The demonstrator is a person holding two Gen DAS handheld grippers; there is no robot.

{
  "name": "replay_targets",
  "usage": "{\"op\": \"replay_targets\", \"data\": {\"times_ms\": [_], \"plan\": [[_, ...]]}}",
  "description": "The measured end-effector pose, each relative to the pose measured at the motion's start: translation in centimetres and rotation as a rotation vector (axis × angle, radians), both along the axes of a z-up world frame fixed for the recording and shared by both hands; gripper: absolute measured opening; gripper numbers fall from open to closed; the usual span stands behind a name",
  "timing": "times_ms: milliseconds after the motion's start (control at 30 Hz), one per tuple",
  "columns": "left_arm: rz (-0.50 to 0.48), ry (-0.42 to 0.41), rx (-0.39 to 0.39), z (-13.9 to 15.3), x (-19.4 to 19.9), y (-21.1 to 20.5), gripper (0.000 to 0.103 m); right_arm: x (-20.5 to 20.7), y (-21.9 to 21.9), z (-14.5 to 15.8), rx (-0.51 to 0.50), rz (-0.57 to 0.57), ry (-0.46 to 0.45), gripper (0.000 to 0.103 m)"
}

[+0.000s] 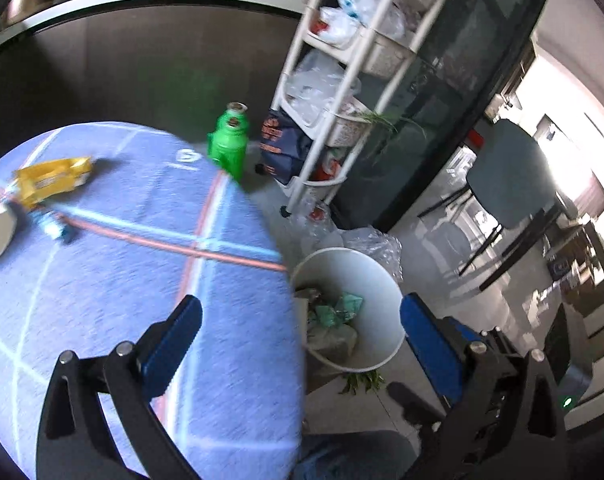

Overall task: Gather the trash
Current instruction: 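Move both open tools back over the table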

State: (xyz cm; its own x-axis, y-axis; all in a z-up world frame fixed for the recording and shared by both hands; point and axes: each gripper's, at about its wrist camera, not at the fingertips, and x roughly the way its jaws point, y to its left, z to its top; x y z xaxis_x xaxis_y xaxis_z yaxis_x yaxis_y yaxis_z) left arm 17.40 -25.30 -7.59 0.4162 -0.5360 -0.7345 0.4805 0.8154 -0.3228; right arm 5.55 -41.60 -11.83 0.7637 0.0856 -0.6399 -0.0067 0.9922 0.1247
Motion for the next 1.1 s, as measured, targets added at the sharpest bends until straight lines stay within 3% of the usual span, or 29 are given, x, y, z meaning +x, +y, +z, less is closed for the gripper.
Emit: {"op": "replay_targets", "data": {"times_ms": [167,467,633,767,1100], "plan": [[0.104,0.008,-0.025,0.7,-0.6,6.0,0.099,0.4,2.7,2.2,0.027,0.056,-0.027,0.094],[0.298,-0.012,0.008,1.2,-0.7,18.7,0.099,2.9,8.2,5.1,0.078,0.167,-0.031,0.094],[0.412,0.024,-0.040,0.7,0.6,25.1,0.099,5.7,12.0,6.5,0.102,0.247,-0.015,0.094],[0.456,0.031,-0.049,0.2,1.5,27.9,0.099,8.8,15.4,6.7,0.087,0.313,0.022,0.089],[0.466,0.035,-0.009,-1.5,6.4,30.1,0.099,17.2,22.7,4.1,-0.114,0.411,0.121,0.067]]}}
